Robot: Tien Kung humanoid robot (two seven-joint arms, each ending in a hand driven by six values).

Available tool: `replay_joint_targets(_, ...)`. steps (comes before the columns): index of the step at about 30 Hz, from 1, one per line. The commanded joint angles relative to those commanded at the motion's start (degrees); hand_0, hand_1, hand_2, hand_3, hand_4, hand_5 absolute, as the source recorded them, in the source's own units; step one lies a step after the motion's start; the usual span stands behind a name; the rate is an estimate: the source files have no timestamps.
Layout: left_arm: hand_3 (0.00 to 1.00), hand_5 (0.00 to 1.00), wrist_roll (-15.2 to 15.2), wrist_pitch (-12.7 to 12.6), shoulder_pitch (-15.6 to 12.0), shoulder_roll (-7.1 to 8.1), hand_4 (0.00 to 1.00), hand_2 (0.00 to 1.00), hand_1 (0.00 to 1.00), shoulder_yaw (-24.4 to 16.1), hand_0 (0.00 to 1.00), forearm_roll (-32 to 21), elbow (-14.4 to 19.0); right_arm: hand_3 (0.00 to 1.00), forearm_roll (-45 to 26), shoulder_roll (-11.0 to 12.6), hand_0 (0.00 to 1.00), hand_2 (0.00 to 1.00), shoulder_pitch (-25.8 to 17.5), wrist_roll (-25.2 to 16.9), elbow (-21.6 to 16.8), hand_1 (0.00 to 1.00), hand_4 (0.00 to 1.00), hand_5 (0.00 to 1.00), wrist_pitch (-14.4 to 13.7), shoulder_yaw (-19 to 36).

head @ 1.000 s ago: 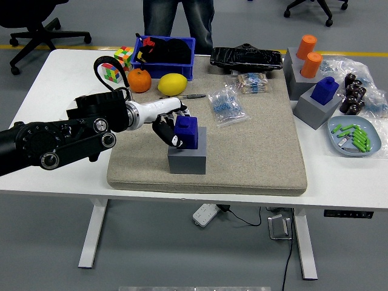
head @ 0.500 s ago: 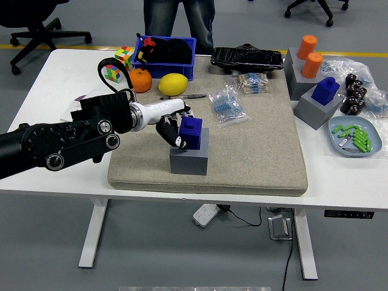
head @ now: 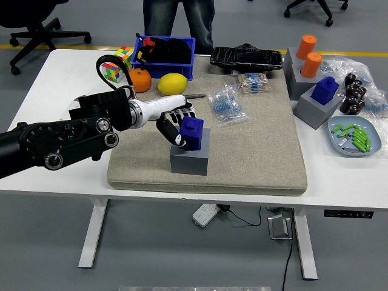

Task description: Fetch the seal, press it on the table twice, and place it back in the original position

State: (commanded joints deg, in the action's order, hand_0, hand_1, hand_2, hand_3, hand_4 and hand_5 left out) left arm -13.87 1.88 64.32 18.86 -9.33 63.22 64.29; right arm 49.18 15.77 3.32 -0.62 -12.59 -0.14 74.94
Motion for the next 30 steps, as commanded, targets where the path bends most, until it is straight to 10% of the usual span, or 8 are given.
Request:
replay_joint_targets(15, 0.624, 0.116, 0.0, 0.1, -0.1, -0.06, 0.998, 0.517, 0.602, 0.0, 0.651, -0.4, -0.3, 0.593, -0.1, 0.0, 0.701, 0.611, -0.1, -0.1, 0.0, 0.615, 0.687, 0.470, 0.0, -0.1)
replay_joint_targets(16, 0.722, 0.119, 0.1, 0.1, -0.1, -0.05, 0.998, 0.656, 0.726, -0.1, 0.743, -0.4, -0.3, 0.594, -0.1, 0.0, 0.701, 0.611, -0.1, -0.1, 0.0, 0.615, 0.687, 0.471, 0.0, -0.1)
replay_joint_targets(21, 0.722, 0.119, 0.9, 0.0, -0.1, -0.04, 0.998, 0.656, 0.726, -0.7, 0.743, 0.0, -0.6, 0.594, -0.1, 0.0, 0.701, 0.611, 0.0, -0.1, 0.0, 0.615, 0.687, 0.471, 0.0, 0.0)
replay_joint_targets(22, 0.946, 0.229, 1.1, 0.0, -0.1, -0.06, 0.998, 0.956, 0.973, -0.7, 0.890, 0.1, -0.6, 0.592, -0.2, 0.0, 0.701, 0.611, 0.0, -0.1, 0.0, 0.615, 0.686, 0.472, 0.0, -0.1)
replay_joint_targets(27, 0.946, 0.229, 1.8, 0.8, -0.2, -0.13, 0.998, 0.956, 0.973, -1.0, 0.890, -0.9, -0.9, 0.592, -0.1, 0.0, 0.701, 0.611, 0.0, -0.1, -0.1, 0.615, 0.686, 0.472, 0.0, 0.0)
replay_joint_targets(28, 0.998, 0.424, 1.7, 1.5, -0.2, -0.09, 0.998, 0.998, 0.998, -1.1, 0.998, -1.5, -0.9, 0.592, -0.1, 0.0, 0.700, 0.611, 0.0, -0.1, 0.0, 0.614, 0.686, 0.472, 0.0, 0.0)
replay_joint_targets(30, 0.998, 0.424, 2.0, 2.4, -0.3, 0.03, 0.998, 0.998, 0.998, -1.5, 0.998, -2.8, -0.9, 0.592, -0.1, -0.1, 0.700, 0.611, 0.0, -0.1, 0.0, 0.614, 0.686, 0.472, 0.0, 0.1)
